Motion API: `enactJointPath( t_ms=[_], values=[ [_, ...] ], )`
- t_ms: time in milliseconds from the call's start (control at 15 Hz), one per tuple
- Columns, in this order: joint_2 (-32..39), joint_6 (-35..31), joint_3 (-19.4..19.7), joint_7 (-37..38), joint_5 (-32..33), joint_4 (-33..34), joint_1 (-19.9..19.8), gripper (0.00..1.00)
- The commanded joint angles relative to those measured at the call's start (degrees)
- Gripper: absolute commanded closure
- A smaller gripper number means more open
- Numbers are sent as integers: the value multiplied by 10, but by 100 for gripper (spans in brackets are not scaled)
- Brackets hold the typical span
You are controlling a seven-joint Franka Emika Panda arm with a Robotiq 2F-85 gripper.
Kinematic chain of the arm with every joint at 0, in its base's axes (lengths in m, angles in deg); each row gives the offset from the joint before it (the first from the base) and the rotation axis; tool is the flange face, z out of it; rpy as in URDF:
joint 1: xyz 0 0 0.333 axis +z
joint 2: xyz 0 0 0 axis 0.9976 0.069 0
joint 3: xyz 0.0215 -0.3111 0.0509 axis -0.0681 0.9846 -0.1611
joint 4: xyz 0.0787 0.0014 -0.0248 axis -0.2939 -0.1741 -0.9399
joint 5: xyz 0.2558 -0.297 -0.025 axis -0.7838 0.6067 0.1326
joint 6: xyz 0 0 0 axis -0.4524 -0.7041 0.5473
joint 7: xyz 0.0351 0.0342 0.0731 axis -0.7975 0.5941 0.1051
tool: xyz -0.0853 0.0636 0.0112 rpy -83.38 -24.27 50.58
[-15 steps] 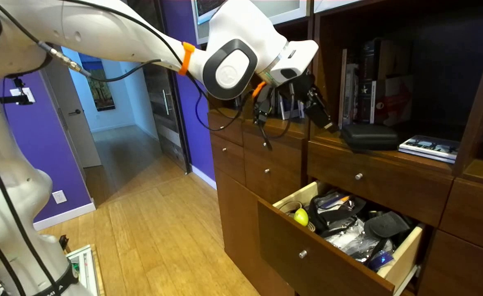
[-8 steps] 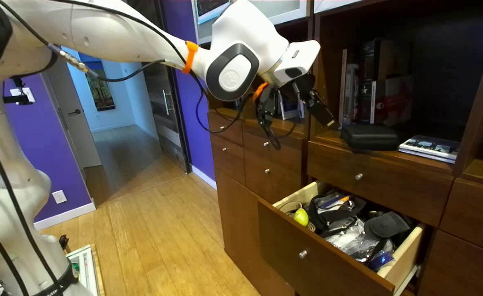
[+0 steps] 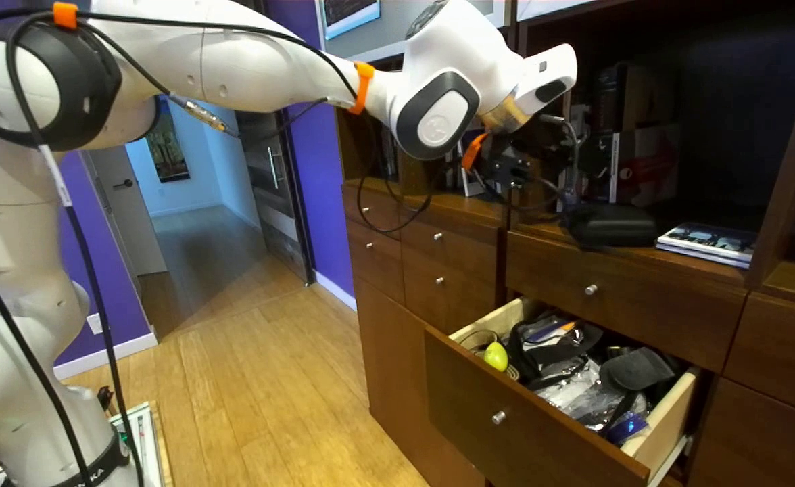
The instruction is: Put the black case in the open drawer
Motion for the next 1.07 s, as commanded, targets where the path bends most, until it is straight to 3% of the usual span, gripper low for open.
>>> enactJointPath(
  t_ms=[0,333,800,1000],
  values=[
    [74,38,-40,-112,-42,103,-50,0],
    [132,52,-104,-232,-81,169,-94,0],
    [188,57,-111,-216,-61,231,-84,0],
    [202,60,-88,-192,-39,243,-69,0]
  ],
)
